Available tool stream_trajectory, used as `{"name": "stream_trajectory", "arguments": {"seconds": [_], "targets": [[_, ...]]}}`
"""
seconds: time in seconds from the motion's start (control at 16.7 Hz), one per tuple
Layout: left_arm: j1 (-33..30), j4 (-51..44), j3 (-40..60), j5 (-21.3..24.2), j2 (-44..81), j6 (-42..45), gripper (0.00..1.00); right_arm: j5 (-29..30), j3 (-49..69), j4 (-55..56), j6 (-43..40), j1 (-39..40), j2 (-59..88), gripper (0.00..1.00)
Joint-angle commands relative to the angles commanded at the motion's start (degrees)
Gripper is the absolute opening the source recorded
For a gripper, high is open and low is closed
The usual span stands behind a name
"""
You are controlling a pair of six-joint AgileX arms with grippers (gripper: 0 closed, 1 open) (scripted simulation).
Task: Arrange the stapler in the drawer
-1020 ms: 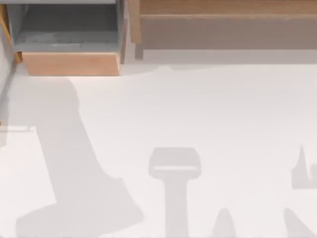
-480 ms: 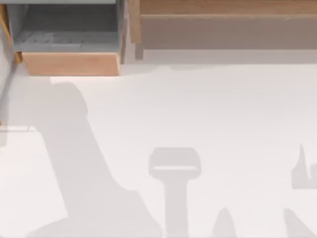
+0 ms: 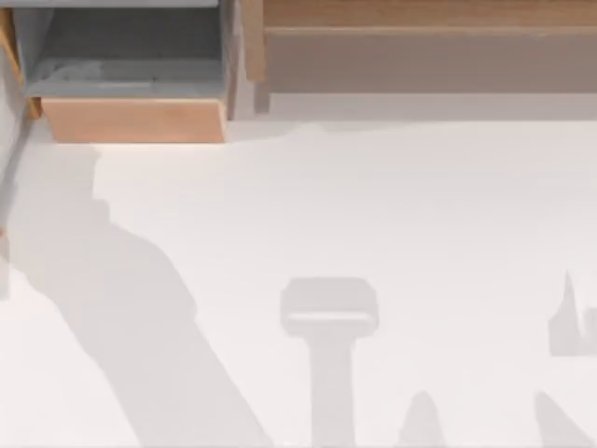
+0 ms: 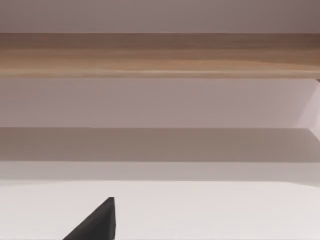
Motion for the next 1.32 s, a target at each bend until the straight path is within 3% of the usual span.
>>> {"name": "stream_trajectory", "arguments": {"seconds": [0.42,0.72,1.02,1.32], "targets": [[13.18,44.37,-29.18,6.18,-13.31,25.42,1.00,0.00,0.00,0.00,0.00,0.00,0.00,1.00],[19.87,77.93,-52.18,11.91,-16.41,38.79,1.00,0.00,0.00,0.00,0.00,0.00,0.00,1.00],[21.35,108.04,-73.24,19.54,-15.71,44.53,1.00,0.00,0.00,0.00,0.00,0.00,0.00,1.00],[17.61,130.50,-87.57,27.46,-13.89,43.63,1.00,0.00,0.00,0.00,0.00,0.00,0.00,1.00]]}}
